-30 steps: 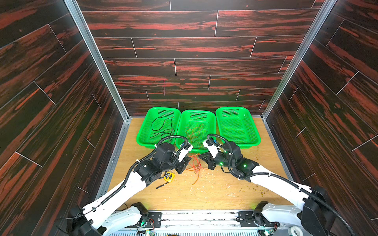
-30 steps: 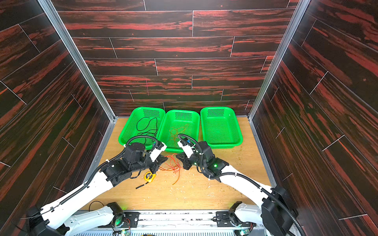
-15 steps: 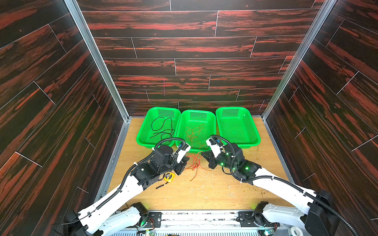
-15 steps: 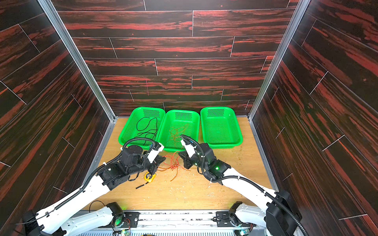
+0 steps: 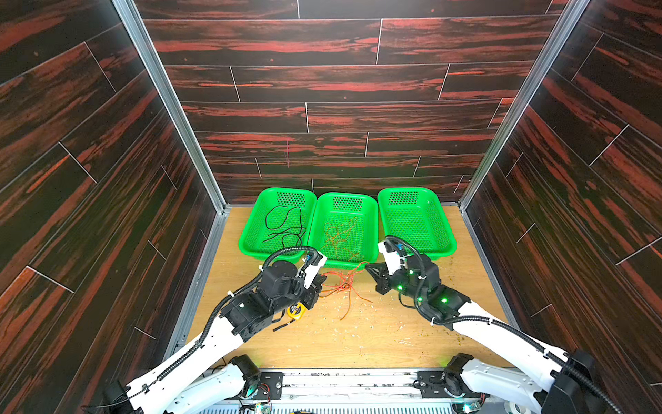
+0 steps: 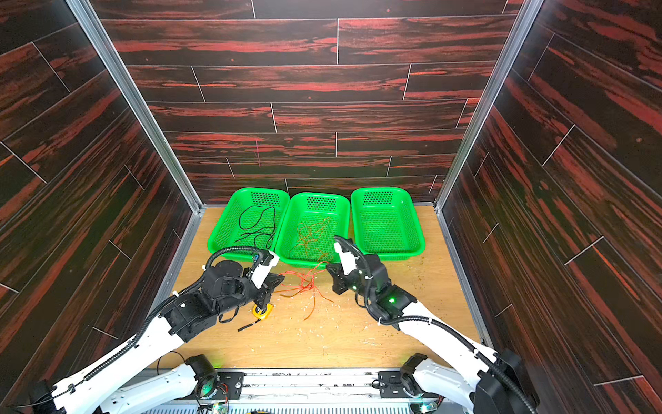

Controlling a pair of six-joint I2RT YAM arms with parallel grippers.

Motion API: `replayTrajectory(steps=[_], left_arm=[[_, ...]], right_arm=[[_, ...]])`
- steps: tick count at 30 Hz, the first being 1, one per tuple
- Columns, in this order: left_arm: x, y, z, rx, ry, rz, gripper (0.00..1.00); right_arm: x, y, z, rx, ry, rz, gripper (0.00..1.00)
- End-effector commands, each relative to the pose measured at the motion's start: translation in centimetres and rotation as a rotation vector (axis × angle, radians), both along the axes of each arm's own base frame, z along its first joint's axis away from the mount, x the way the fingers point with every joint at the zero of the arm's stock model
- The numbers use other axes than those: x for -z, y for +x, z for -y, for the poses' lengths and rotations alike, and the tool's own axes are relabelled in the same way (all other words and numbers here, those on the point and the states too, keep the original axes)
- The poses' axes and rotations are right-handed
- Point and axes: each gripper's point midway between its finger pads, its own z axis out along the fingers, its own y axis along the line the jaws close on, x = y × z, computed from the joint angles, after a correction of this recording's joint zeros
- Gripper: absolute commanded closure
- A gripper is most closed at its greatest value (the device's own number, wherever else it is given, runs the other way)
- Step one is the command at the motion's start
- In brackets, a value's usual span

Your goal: Untangle the cables

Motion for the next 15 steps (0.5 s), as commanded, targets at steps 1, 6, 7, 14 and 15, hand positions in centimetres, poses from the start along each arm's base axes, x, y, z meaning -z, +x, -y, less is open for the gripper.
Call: replayTrajectory(steps=[1,6,7,14,15], left_arm=[[0.4,0.2,-3.0,-0.114,0.048,0.007,1.0],[1.8,0.2,-0.7,-0.029,0.029,-0.058,0.97],[2.0,0.3,-0.1,-0.011,0.024,-0.067,0.95],[3.2,1.3,1.4,0.008,0.011,-0.103,0.68],[3.5,1.4,1.5,0.004,0.015,-0.107,0.66]], right_arm=[[4.1,2.5,7.1,0.283,-0.151,-0.075,1.0],[5.1,1.8,4.8,0.134,-0.169,-0.114,1.0],[5.4,1.8,4.4,0.119,-0.175,-0.132,1.0],[4.7,1.6,2.9,0.056,-0.124,-0.128,1.0],[4.7,1.6,2.6,0.041,-0.119,-0.131,1.0]])
